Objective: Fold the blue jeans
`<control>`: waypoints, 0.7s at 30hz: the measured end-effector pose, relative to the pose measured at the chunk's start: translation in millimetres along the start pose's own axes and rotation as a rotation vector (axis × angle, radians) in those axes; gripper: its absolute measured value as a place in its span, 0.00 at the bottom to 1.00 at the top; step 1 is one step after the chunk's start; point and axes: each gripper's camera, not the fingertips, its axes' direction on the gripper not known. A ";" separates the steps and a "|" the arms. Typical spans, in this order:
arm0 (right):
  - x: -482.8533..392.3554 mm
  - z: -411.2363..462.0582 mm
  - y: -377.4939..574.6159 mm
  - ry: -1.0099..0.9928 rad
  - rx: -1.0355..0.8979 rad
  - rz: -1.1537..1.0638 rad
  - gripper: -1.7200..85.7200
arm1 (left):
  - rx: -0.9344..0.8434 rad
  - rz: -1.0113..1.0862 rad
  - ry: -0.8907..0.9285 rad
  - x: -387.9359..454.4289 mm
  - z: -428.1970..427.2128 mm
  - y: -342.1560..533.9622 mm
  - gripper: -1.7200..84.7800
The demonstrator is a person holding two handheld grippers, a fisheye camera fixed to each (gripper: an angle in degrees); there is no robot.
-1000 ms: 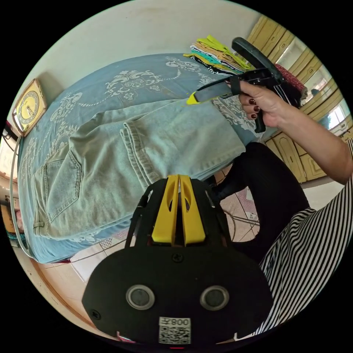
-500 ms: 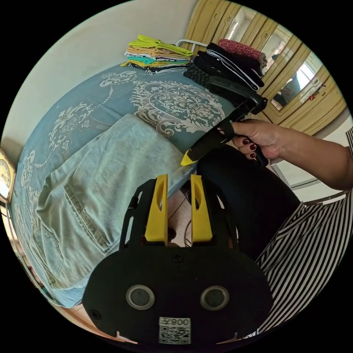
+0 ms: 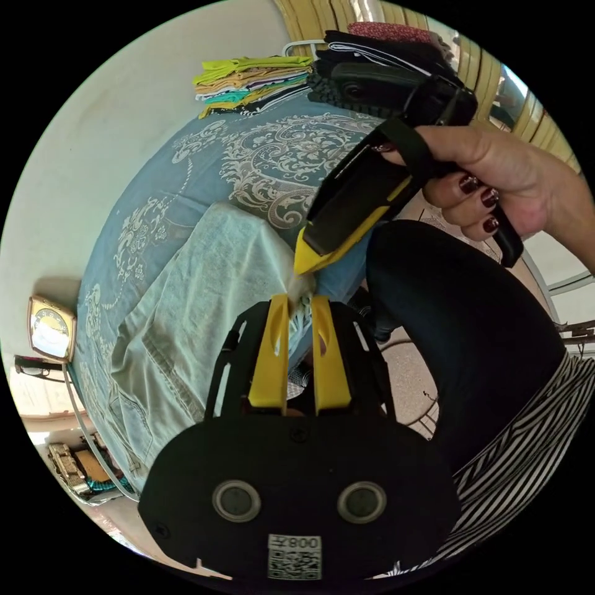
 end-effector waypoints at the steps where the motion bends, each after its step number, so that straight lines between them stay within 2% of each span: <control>1: 6.9 -2.7 0.7 -0.020 0.002 -0.009 0.08 | 0.010 -0.017 0.021 -4.6 -6.0 -2.6 0.09; 4: 35.1 -22.3 4.1 -0.093 0.106 0.020 0.09 | 0.033 -0.046 0.066 -14.5 -20.5 -8.3 0.08; 8: 64.4 -44.2 -11.9 0.016 0.220 0.073 0.13 | 0.050 -0.017 0.057 -12.3 -37.6 -16.7 0.07; 15: 82.5 -27.1 -75.5 0.050 0.154 0.064 0.14 | 0.061 -0.007 0.057 -17.0 -56.3 -24.5 0.08; 21: 92.3 -10.2 -101.7 0.050 0.113 0.075 0.11 | 0.071 -0.001 0.062 -27.4 -65.8 -23.2 0.07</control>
